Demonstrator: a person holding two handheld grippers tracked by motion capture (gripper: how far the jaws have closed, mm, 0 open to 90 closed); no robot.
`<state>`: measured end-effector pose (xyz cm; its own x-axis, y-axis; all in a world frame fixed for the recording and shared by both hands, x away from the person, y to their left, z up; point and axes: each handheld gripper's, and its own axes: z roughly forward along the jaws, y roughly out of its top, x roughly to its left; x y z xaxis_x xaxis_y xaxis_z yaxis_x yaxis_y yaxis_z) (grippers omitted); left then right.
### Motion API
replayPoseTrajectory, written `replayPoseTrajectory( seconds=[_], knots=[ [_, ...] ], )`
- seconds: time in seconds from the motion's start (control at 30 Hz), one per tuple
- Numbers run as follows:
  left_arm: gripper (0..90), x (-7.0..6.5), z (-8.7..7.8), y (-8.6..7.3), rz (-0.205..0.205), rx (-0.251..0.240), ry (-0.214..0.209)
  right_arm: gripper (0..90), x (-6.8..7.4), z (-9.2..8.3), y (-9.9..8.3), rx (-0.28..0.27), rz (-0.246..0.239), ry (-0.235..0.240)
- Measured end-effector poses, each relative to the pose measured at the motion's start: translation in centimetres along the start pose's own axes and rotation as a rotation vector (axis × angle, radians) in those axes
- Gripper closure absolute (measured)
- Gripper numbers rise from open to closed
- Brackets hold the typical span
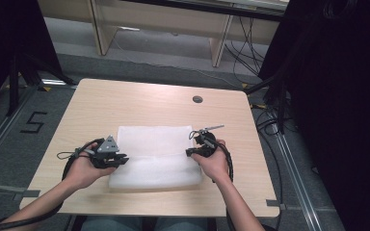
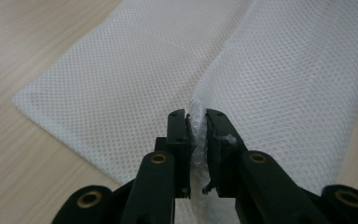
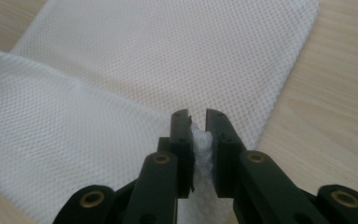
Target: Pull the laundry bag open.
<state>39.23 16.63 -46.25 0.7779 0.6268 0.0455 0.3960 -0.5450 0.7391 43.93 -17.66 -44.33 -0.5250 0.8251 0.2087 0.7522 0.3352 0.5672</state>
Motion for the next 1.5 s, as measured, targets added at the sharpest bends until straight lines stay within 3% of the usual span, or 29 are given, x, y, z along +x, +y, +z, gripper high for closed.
replayPoseTrajectory(
  seconds=[0.1, 0.27, 0.37, 0.4, 0.43, 0.53, 0.7, 0.73, 0.77, 0.83, 0.9, 0.93, 1.0, 1.03, 1.13, 1.17, 1.2, 1.37, 1.47, 1.5],
  knots=[
    [79.6, -0.1, -0.4, 0.3, -0.003, -0.015, 0.002, 79.9, 0.5, -1.3, -0.1, -0.019, -0.048, -0.015],
    [79.1, -0.7, -1.3, 0.2, 0.0, -0.035, -0.024, 79.4, 1.7, -3.4, -1.3, -0.034, -0.081, 0.0],
    [78.7, -1.2, -1.6, -0.2, -0.007, -0.024, -0.043, 79.8, 2.2, -4.4, -2.5, -0.024, -0.099, 0.012],
    [78.5, -1.2, -1.6, -0.3, -0.004, -0.018, -0.046, 80.1, 2.3, -4.4, -3.2, -0.046, -0.109, 0.003],
    [78.3, -1.4, -1.7, -0.4, -0.018, -0.021, -0.065, 80.2, 2.4, -4.6, -3.6, -0.045, -0.095, 0.019],
    [76.5, -1.8, -1.9, -0.7, -0.012, -0.012, -0.084, 81.6, 2.7, -4.8, -5.0, -0.009, -0.13, 0.044],
    [73.0, -2.4, -2.3, -0.9, -0.046, -0.011, -0.135, 82.4, 2.7, -4.7, -6.4, 0.024, -0.134, 0.057],
    [72.7, -2.5, -2.5, -0.9, -0.031, 0.004, -0.141, 82.5, 2.7, -4.7, -6.6, 0.029, -0.119, 0.066],
    [72.1, -2.6, -2.5, -0.9, -0.044, 0.002, -0.158, 82.5, 2.6, -4.7, -6.8, 0.042, -0.116, 0.068],
    [71.0, -3.0, -2.7, -0.8, -0.009, 0.034, -0.18, 82.6, 2.6, -4.7, -7.1, 0.051, -0.109, 0.07],
    [69.9, -3.5, -2.9, -0.7, -0.002, 0.046, -0.202, 82.5, 2.5, -4.6, -7.3, 0.041, -0.128, 0.075],
    [69.6, -3.6, -3.0, -0.6, 0.014, 0.059, -0.206, 82.5, 2.8, -4.7, -7.4, 0.053, -0.105, 0.082],
    [68.9, -3.9, -3.1, -0.5, 0.019, 0.068, -0.215, 82.4, 2.7, -4.5, -7.5, 0.038, -0.128, 0.081],
    [68.3, -3.8, -3.2, -0.4, 0.033, 0.072, -0.221, 82.3, 2.7, -4.6, -7.5, 0.055, -0.138, 0.082],
    [65.1, -3.9, -3.4, -0.2, -0.002, 0.07, -0.236, 82.5, 3.0, -4.5, -7.8, 0.073, -0.135, 0.088],
    [64.2, -3.7, -3.5, 0.0, 0.004, 0.069, -0.228, 82.5, 3.2, -4.5, -7.9, 0.089, -0.104, 0.093],
    [62.7, -3.5, -3.6, 0.2, -0.013, 0.065, -0.231, 82.6, 3.0, -4.3, -7.9, 0.072, -0.144, 0.094],
    [57.6, -2.6, -4.2, 1.6, -0.043, 0.036, -0.228, 82.7, 3.0, -4.1, -8.0, 0.104, -0.134, 0.092],
    [55.7, -2.2, -4.4, 2.8, -0.086, -0.019, -0.229, 82.8, 3.0, -4.0, -8.0, 0.11, -0.14, 0.097],
    [55.7, -2.0, -4.5, 3.2, -0.099, -0.047, -0.233, 82.8, 3.1, -4.1, -8.1, 0.124, -0.122, 0.094]
  ],
)
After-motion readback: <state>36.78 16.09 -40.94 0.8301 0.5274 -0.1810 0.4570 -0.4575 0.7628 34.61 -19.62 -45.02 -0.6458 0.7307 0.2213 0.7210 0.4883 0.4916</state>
